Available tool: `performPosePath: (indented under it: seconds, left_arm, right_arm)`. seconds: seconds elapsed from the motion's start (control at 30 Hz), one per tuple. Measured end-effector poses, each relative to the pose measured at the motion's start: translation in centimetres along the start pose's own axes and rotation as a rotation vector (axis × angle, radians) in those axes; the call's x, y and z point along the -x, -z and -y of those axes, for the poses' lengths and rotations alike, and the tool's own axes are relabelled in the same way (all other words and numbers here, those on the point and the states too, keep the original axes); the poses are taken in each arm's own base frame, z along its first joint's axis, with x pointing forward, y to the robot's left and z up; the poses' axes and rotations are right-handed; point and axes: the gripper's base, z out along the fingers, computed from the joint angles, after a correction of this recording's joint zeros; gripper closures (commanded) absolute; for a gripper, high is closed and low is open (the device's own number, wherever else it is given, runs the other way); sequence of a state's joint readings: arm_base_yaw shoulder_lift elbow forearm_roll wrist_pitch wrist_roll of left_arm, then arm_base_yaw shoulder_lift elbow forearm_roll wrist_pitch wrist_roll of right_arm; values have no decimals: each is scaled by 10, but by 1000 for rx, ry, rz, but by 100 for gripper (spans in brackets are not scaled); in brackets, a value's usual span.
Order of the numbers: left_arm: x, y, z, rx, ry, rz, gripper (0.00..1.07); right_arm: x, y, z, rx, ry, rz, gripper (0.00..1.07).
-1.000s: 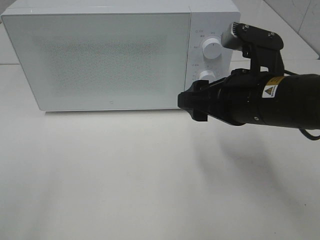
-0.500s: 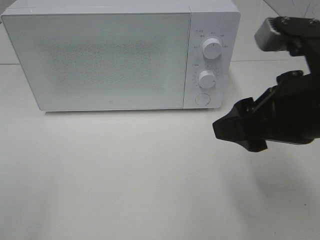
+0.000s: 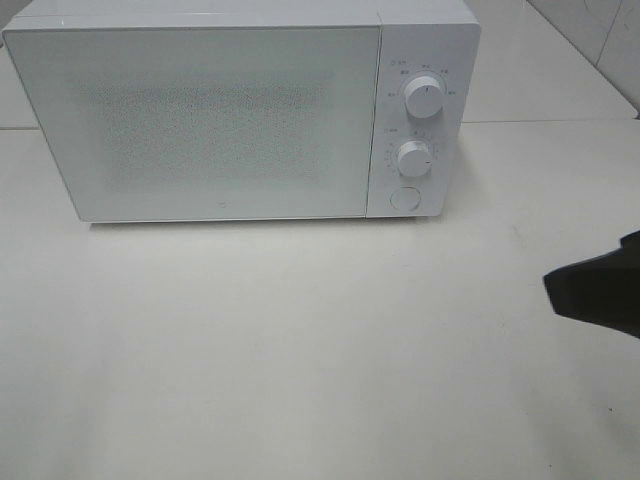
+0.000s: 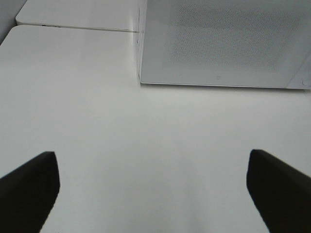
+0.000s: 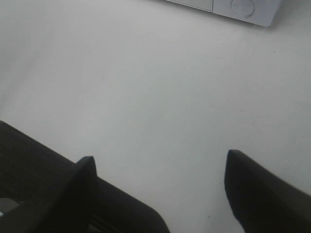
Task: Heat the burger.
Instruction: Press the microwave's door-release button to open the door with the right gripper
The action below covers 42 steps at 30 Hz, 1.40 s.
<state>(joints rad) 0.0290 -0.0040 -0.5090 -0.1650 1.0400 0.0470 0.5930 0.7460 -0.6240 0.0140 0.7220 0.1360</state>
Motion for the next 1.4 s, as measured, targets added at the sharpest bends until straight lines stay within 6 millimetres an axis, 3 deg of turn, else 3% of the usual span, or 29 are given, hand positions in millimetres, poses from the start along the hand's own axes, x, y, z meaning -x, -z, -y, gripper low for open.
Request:
performPosePath:
  seconds: [0.23, 0.57, 0.97, 1.4]
  left_arm:
    - [0, 0, 0, 0, 0, 0, 6]
    - [0, 0, 0, 0, 0, 0, 6]
    - [0, 0, 0, 0, 0, 0, 7]
    - [0, 0, 0, 1, -1, 0, 7]
  right_arm:
    - [-18, 28, 24, -145, -169, 20, 38]
    - [-52, 65, 29, -298, -311, 153, 38]
    - [-100, 73, 17, -350, -268, 302, 38]
    - [-111, 80, 12, -363, -250, 385, 39]
